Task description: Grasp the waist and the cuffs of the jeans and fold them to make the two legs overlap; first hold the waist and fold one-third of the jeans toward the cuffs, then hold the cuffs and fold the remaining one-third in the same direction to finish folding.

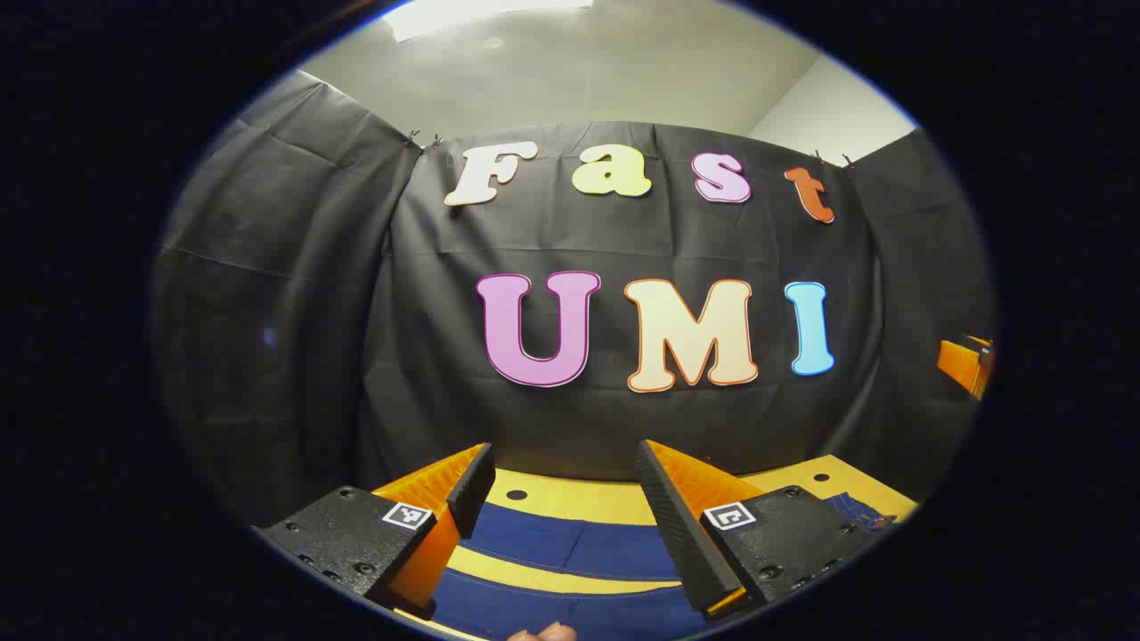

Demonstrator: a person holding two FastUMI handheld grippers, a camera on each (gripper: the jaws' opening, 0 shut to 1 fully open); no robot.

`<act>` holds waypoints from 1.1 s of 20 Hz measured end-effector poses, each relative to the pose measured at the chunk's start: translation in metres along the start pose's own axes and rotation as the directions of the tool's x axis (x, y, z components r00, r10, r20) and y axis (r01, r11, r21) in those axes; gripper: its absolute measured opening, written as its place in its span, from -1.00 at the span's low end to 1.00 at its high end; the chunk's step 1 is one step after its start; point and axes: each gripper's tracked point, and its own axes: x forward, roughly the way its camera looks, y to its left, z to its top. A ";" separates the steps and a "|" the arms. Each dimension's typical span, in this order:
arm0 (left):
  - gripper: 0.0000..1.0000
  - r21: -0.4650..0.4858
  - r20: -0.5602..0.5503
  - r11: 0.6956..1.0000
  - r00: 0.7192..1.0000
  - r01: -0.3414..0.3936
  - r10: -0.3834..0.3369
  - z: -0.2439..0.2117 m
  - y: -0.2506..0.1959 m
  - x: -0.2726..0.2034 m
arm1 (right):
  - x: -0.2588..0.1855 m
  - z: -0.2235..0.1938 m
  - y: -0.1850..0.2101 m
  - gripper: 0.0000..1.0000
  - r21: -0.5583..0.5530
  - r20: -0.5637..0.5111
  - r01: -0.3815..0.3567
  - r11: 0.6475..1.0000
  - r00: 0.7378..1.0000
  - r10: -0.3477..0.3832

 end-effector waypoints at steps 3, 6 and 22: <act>0.86 0.033 -0.005 0.999 1.000 -0.002 0.002 -0.009 0.019 -0.001 | 0.001 -0.004 0.002 0.97 0.005 -0.006 -0.006 1.000 1.000 0.006; 0.87 0.082 -0.029 0.996 0.999 -0.028 0.031 -0.018 0.049 -0.007 | 0.001 -0.012 0.007 0.97 0.011 -0.024 -0.013 1.000 1.000 0.013; 0.90 0.650 -0.616 0.581 0.787 0.490 0.025 -0.261 0.166 -0.093 | -0.014 -0.067 0.033 0.99 0.056 -0.163 -0.004 0.998 0.986 0.013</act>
